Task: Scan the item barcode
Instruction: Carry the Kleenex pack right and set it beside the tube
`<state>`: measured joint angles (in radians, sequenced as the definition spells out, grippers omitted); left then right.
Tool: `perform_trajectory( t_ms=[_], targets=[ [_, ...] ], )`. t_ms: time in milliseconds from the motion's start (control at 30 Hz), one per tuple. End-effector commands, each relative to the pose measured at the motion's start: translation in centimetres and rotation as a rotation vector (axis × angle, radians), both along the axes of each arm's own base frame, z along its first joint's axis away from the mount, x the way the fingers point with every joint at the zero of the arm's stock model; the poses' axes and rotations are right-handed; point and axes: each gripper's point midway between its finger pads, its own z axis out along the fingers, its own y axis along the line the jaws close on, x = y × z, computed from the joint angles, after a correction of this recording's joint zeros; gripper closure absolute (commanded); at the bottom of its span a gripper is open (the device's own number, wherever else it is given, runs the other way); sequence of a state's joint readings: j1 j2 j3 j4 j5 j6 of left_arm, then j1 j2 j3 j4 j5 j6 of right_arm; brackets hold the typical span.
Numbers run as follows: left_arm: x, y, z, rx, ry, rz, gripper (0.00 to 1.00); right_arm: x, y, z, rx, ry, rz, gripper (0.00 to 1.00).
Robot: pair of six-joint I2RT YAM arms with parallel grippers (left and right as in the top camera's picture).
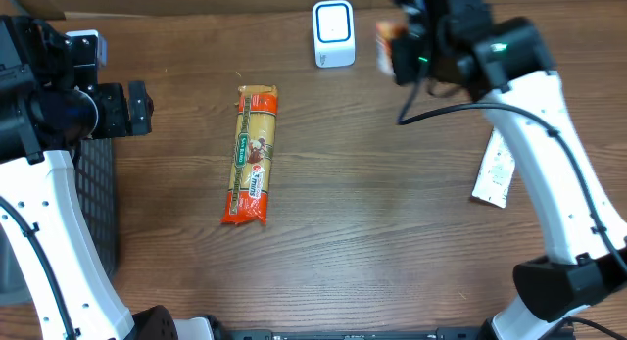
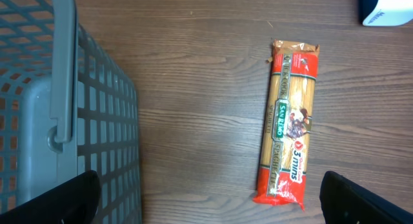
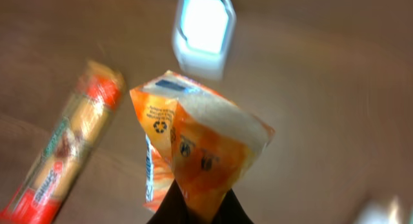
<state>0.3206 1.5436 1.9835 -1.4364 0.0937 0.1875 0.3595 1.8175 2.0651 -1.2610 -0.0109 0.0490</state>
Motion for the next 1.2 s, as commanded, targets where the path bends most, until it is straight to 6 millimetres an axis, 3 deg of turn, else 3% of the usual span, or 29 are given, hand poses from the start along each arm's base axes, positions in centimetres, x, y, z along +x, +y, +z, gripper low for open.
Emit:
perform_trajectory(
  t_ms=[0, 167, 400, 567, 633, 800, 833, 900, 967, 1067, 1167],
  targets=[
    [0.2, -0.3, -0.2, -0.001, 0.006, -0.024, 0.00, -2.5, -2.8, -2.7, 0.056, 0.201, -0.176, 0.96],
    [0.2, -0.3, -0.2, -0.001, 0.007, -0.024, 0.00, -4.3, -7.2, -8.5, -0.036, 0.372, -0.281, 0.96],
    [0.2, -0.3, -0.2, -0.001, 0.007, -0.023, 0.00, -5.3, -12.4, -17.0, -0.034, 0.496, -0.444, 0.96],
    [0.2, -0.3, -0.2, -0.001, 0.006, -0.024, 0.00, -5.5, -14.7, -21.6, -0.027, 0.484, -0.475, 0.96],
    [0.2, -0.3, -0.2, -0.001, 0.006, -0.024, 0.00, -5.5, -14.9, -22.6, -0.033, 0.472, -0.455, 0.89],
    [0.2, -0.3, -0.2, -0.001, 0.007, -0.023, 0.00, -5.8, -15.0, -23.5, -0.038, 0.471, -0.446, 0.76],
    [0.2, -0.3, -0.2, 0.000, 0.006, -0.023, 0.00, -5.8, -15.0, -23.5, -0.038, 0.472, -0.446, 0.72],
    [0.2, -0.3, -0.2, 0.000, 0.006, -0.023, 0.00, -6.0, -15.0, -23.4, -0.040, 0.479, -0.446, 0.51],
    [0.2, -0.3, -0.2, 0.000, 0.006, -0.023, 0.00, -6.0, -14.9, -22.9, -0.041, 0.487, -0.446, 0.48],
    [0.2, -0.3, -0.2, -0.001, 0.007, -0.023, 0.00, -5.5, -14.9, -20.7, -0.041, 0.487, -0.446, 0.46],
    [0.2, -0.3, -0.2, 0.000, 0.006, -0.023, 0.00, -4.0, -13.6, -16.9, 0.019, 0.453, -0.415, 0.45]
  ],
)
